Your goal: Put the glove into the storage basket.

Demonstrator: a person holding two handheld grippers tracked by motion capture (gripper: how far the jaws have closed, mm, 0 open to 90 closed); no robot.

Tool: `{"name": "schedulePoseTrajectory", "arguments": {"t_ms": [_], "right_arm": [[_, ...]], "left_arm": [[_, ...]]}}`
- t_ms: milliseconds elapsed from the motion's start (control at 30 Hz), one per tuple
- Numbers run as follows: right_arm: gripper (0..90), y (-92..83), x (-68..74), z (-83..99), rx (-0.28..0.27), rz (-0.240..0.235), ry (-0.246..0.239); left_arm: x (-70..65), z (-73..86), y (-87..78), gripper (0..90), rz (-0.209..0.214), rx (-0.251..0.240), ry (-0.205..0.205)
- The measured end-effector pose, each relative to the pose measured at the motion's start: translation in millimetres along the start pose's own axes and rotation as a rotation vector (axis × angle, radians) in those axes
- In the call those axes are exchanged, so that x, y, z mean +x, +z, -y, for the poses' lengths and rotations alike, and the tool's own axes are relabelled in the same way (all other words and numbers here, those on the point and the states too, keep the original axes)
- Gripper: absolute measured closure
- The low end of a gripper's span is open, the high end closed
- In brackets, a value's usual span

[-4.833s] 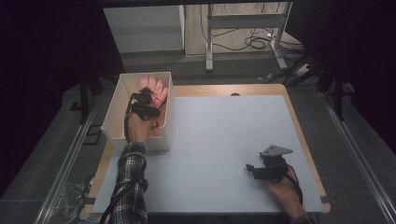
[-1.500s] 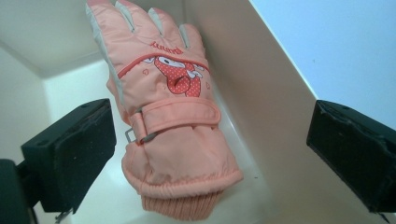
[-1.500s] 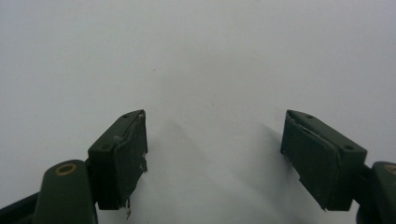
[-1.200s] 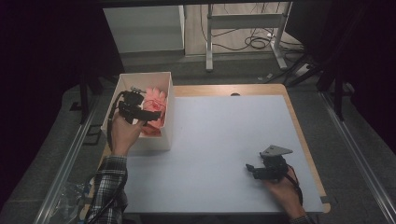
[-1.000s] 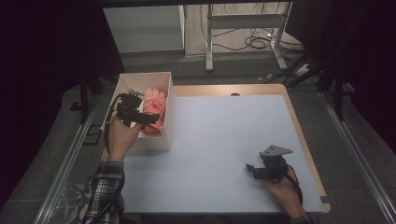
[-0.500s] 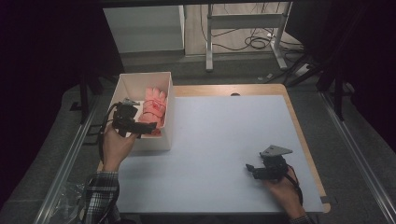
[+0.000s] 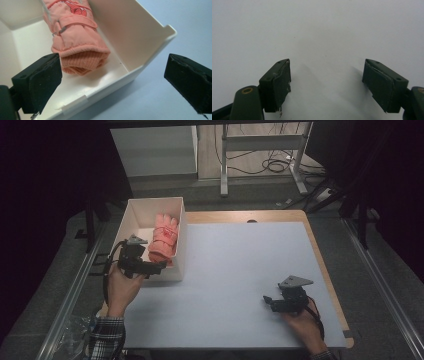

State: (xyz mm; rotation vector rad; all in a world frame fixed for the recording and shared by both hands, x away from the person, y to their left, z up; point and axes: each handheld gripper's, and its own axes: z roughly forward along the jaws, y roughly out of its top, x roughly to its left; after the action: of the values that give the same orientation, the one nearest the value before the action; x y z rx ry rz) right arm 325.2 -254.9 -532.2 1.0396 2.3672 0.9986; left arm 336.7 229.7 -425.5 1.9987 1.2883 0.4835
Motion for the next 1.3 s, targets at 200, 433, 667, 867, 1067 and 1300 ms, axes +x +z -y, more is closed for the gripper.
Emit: {"name": "schedulePoseTrajectory", "arguments": {"t_ms": [200, 433, 667, 867, 1067, 1300], "right_arm": [[23.0, -0.1, 0.1, 0.0, 0.001, 0.0, 0.001], [23.0, 0.0, 0.1, 0.0, 0.0, 0.0, 0.001], [23.0, 0.0, 0.0, 0.0, 0.0, 0.0, 0.0], [23.0, 0.0, 0.0, 0.0, -0.001, 0.0, -0.001], [23.0, 0.0, 0.1, 0.0, -0.001, 0.0, -0.001], [23.0, 0.0, 0.1, 0.0, -0.001, 0.0, 0.0]], "left_arm": [[-8.8, 9.5, -3.2, 1.7, 0.013, -0.01, 0.014], [-19.4, 21.5, -8.0, 1.7, 0.028, -0.023, 0.029], [-29.9, 29.6, -8.6, 1.7, 0.048, -0.032, 0.046], [-40.0, 39.2, -6.6, 1.7, 0.074, -0.037, 0.056], [-49.0, 48.9, -1.7, 1.9, 0.101, -0.041, 0.06], [-63.7, 55.5, 4.5, 1.9, 0.136, -0.038, 0.093]]}}
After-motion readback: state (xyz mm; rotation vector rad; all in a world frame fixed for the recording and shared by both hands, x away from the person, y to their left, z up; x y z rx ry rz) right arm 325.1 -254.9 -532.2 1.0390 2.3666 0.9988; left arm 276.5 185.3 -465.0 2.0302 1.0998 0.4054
